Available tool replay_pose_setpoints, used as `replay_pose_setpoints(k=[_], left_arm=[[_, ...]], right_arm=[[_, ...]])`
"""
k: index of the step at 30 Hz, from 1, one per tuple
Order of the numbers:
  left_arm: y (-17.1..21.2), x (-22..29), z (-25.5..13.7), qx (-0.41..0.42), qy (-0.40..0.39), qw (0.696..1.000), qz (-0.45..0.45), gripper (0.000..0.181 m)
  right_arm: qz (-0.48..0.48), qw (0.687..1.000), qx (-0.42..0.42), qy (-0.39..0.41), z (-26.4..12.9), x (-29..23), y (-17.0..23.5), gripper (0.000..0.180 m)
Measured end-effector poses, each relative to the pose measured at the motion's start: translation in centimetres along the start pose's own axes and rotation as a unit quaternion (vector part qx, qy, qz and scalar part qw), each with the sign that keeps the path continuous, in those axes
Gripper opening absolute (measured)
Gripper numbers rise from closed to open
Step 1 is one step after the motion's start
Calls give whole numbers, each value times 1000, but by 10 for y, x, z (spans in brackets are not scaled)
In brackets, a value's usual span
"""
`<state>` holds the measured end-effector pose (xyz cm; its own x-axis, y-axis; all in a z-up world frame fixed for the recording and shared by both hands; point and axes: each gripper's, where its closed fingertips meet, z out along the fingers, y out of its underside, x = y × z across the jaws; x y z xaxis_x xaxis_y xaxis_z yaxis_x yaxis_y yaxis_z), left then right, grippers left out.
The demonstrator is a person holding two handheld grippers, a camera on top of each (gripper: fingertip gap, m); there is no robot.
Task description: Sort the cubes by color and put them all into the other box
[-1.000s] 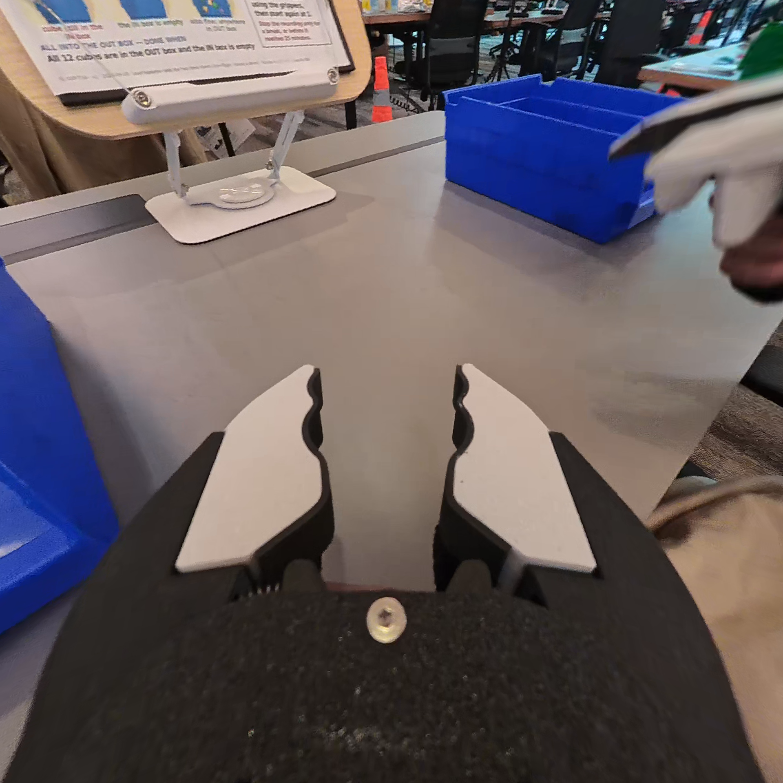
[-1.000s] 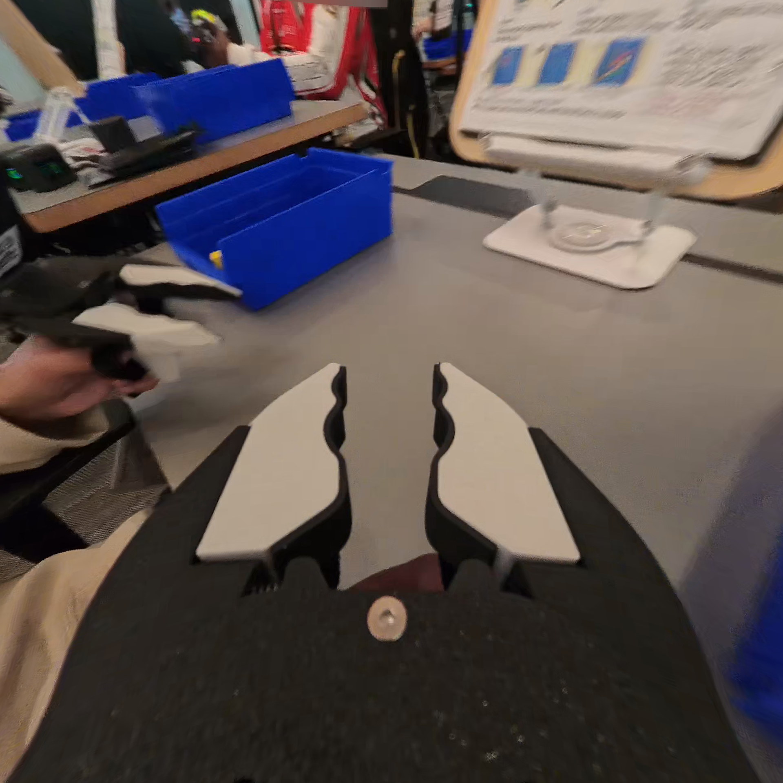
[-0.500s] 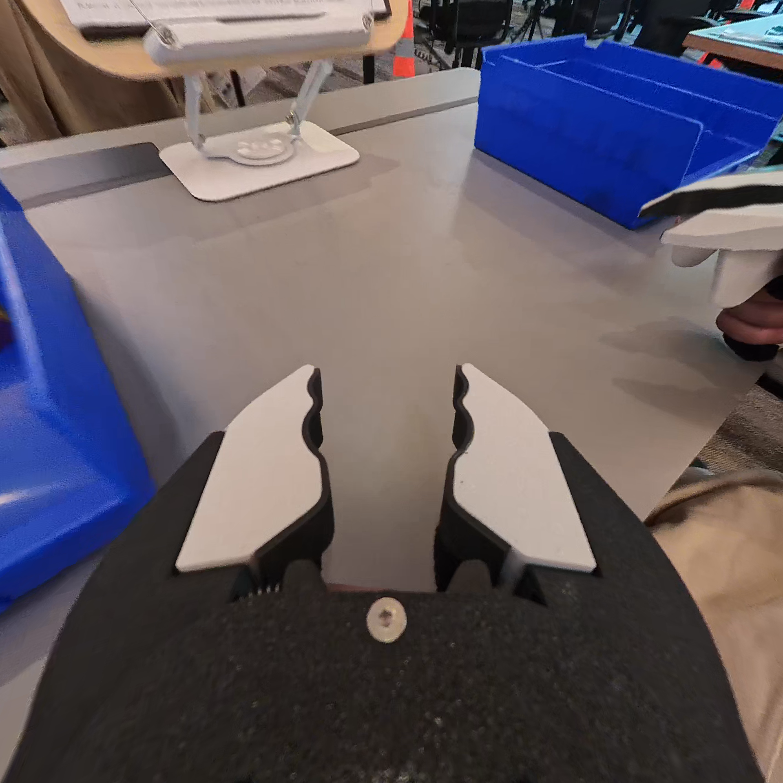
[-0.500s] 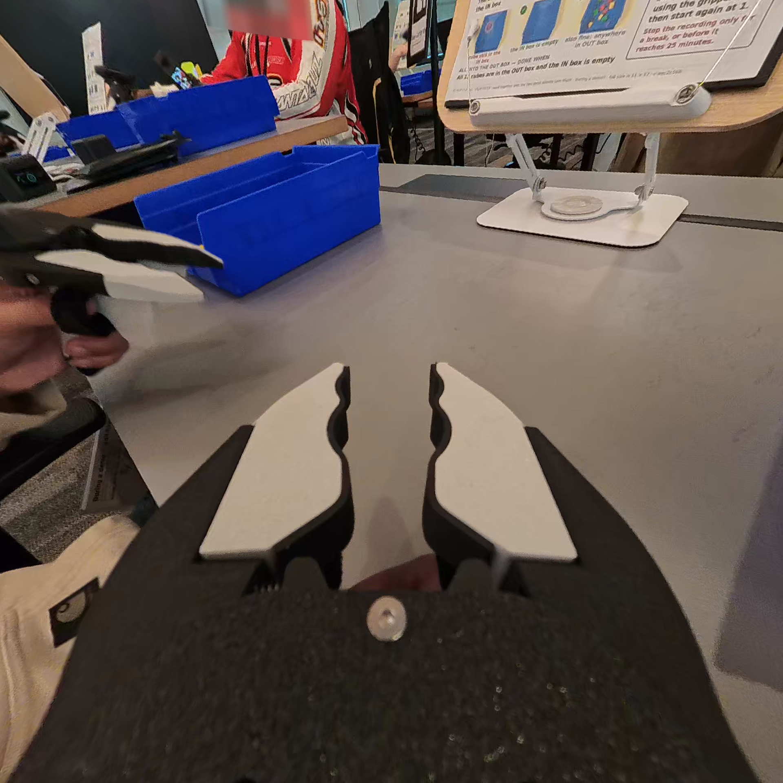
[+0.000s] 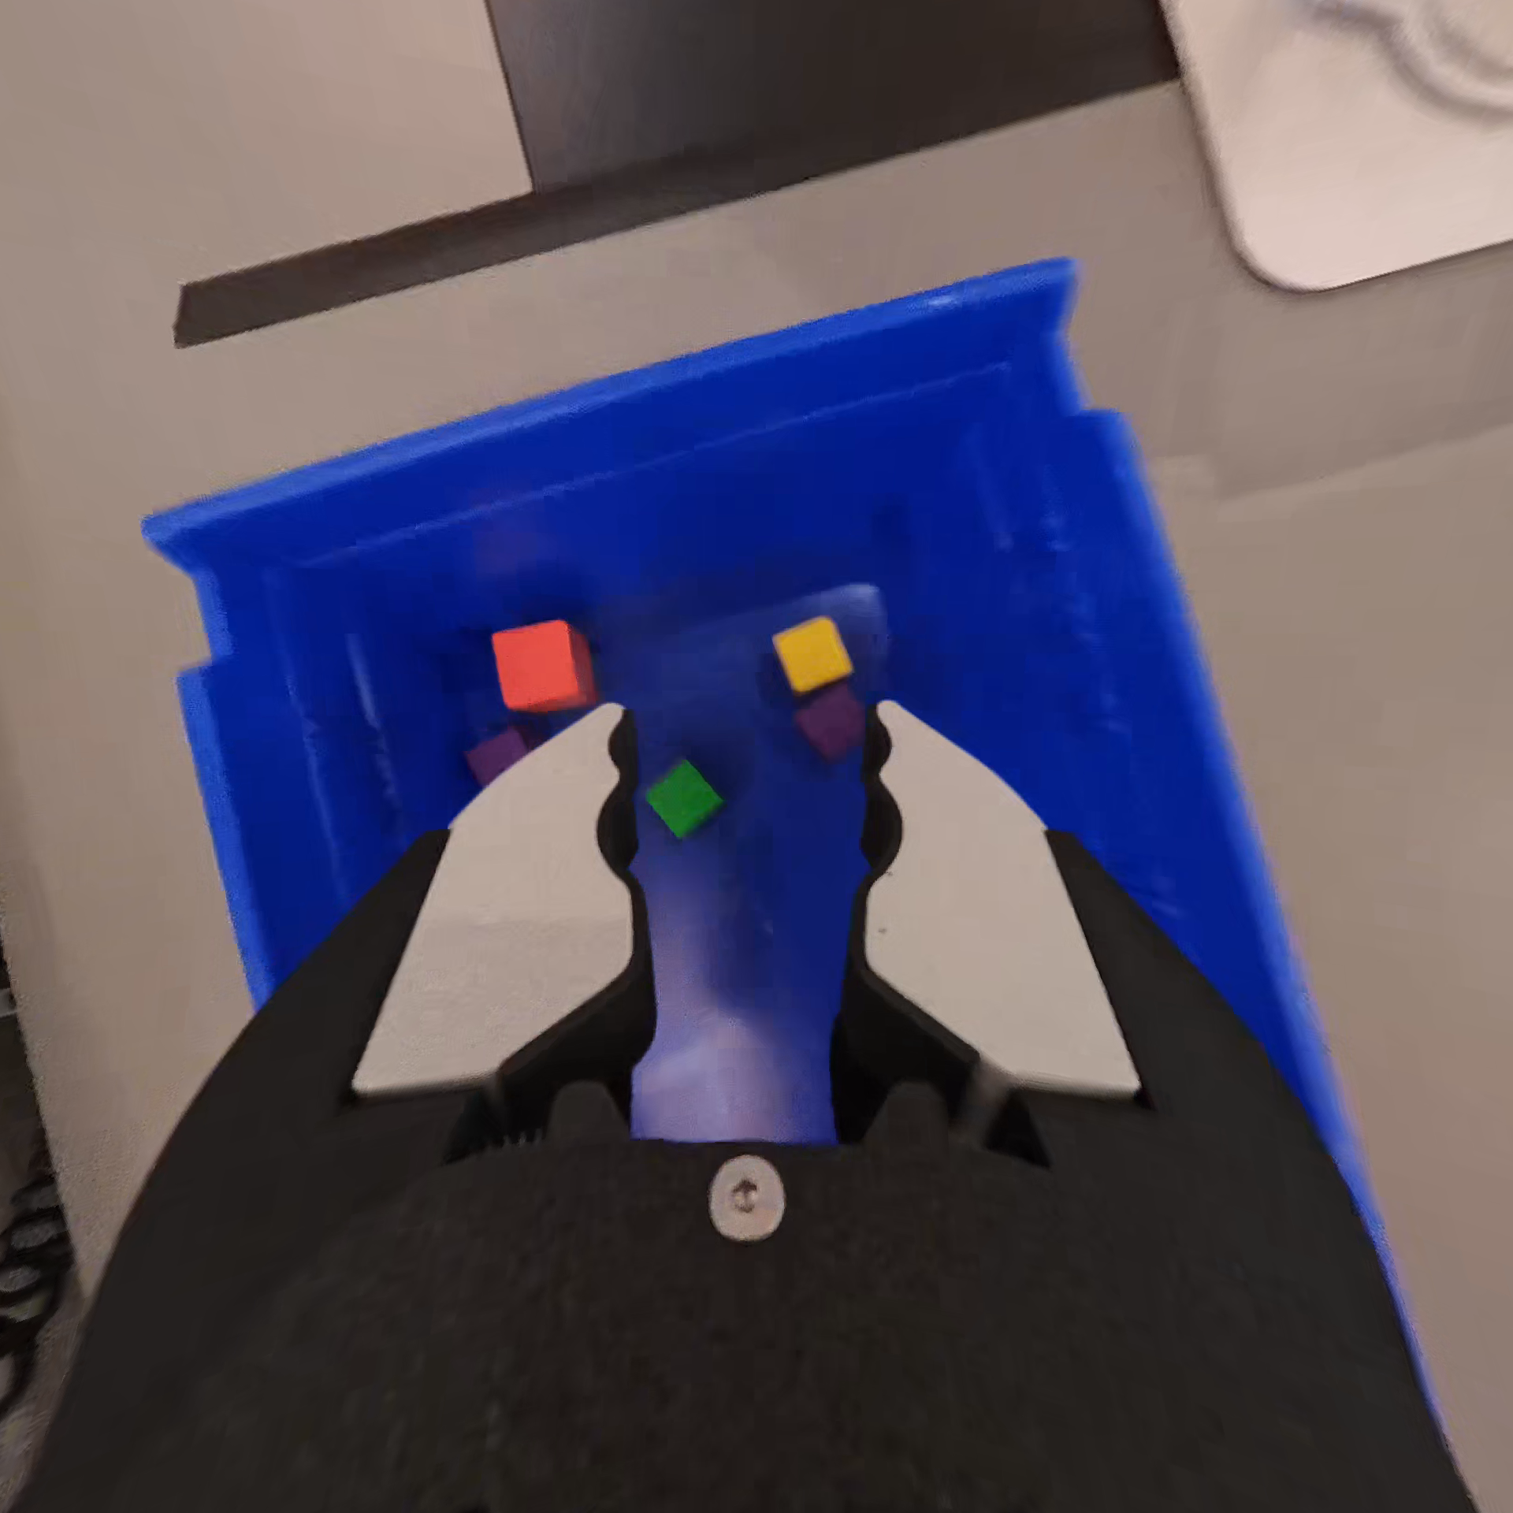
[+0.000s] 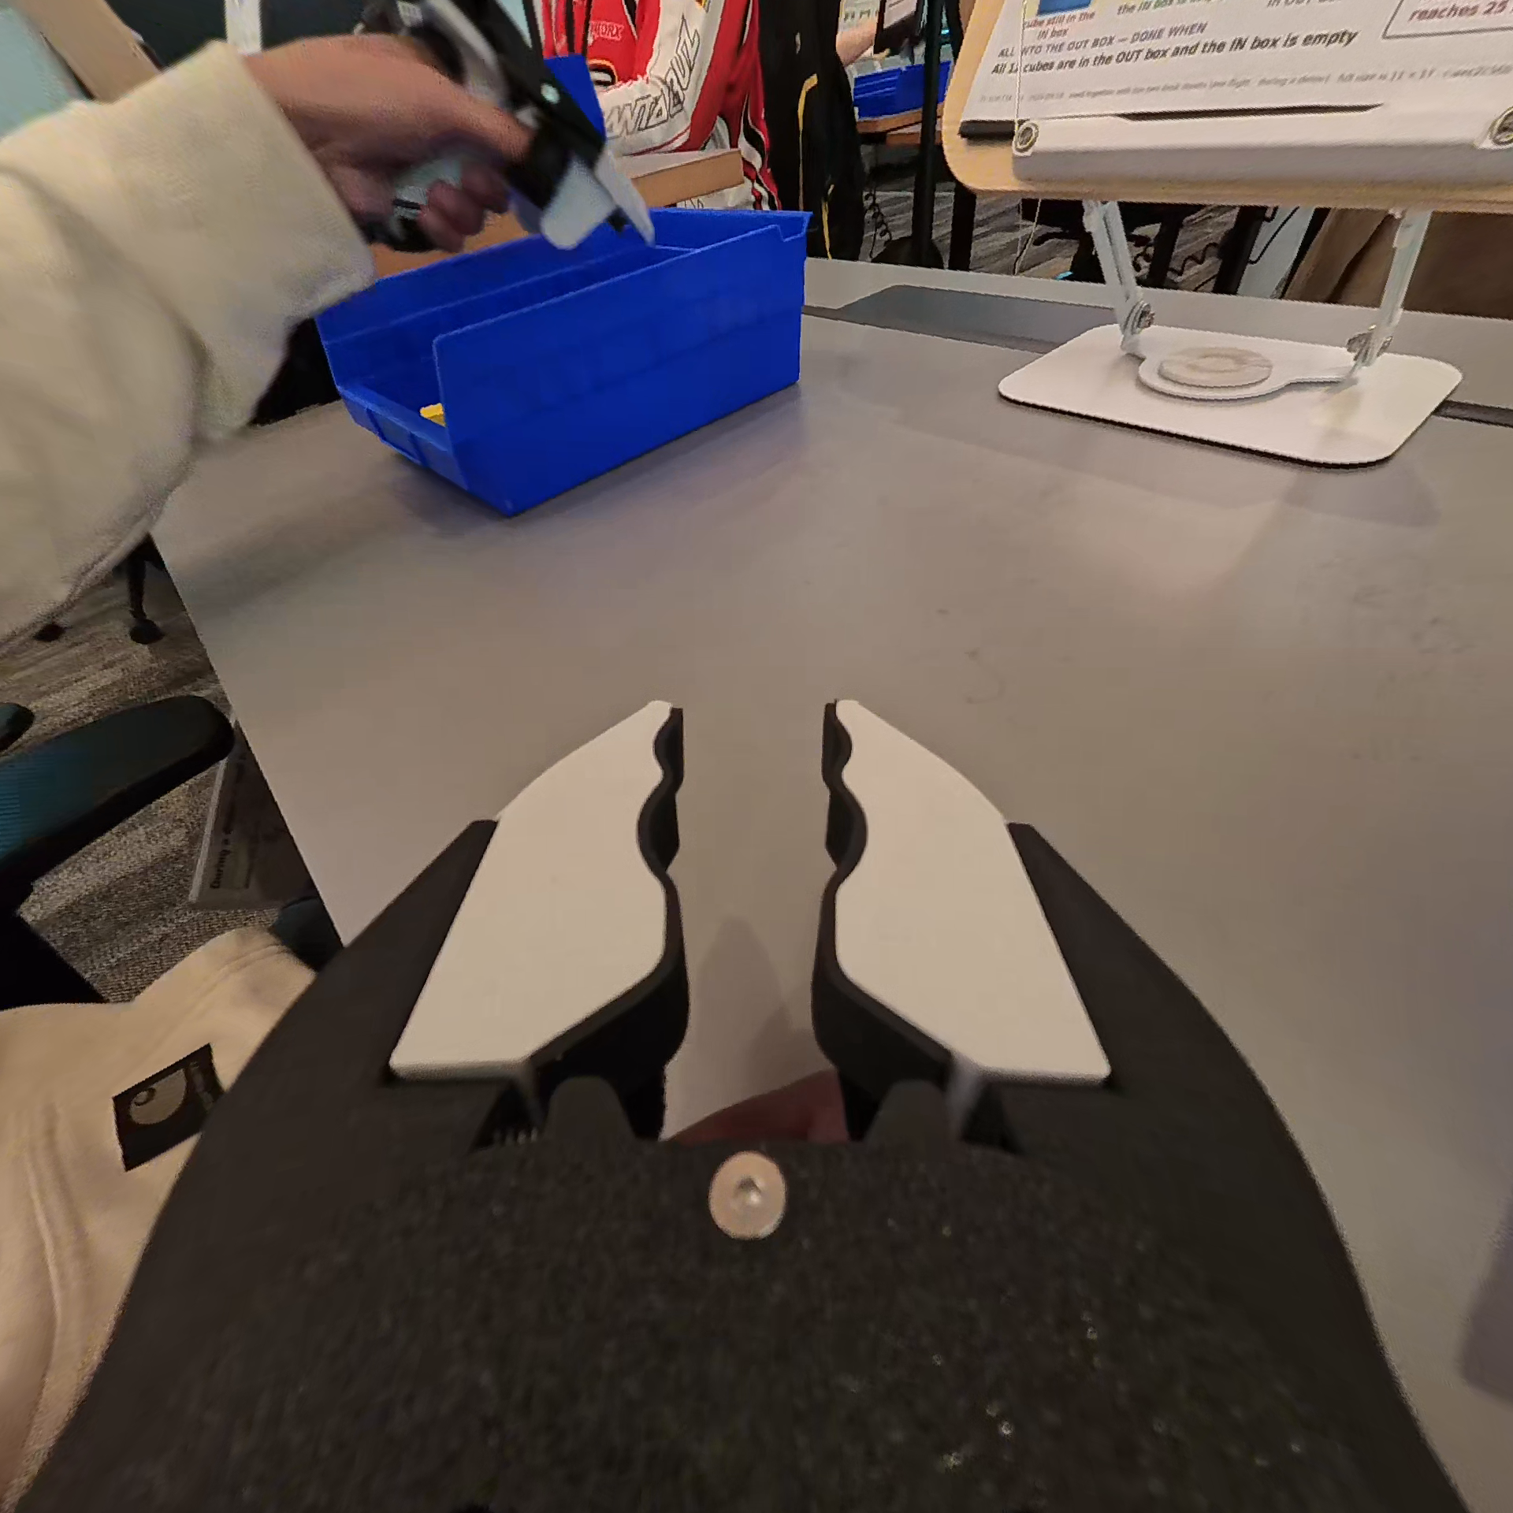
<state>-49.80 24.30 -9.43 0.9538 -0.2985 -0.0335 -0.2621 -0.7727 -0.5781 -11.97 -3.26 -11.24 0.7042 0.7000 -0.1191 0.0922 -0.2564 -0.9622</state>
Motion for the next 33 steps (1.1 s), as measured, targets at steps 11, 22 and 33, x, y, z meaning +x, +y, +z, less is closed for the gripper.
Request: replay_pose_setpoints(k=[11, 22, 33], left_arm=[[10, -68, 82, -99, -61, 992, -41, 58], [20, -41, 70, -109, 2, 991, -73, 29], [-28, 154, -137, 301, 312, 892, 124, 28]], right_arm=[[11, 1000, 3, 0, -7, 4, 1, 30], [18, 1000, -5, -16, -5, -2, 3, 27], [9, 999, 29, 18, -22, 23, -17, 26]])
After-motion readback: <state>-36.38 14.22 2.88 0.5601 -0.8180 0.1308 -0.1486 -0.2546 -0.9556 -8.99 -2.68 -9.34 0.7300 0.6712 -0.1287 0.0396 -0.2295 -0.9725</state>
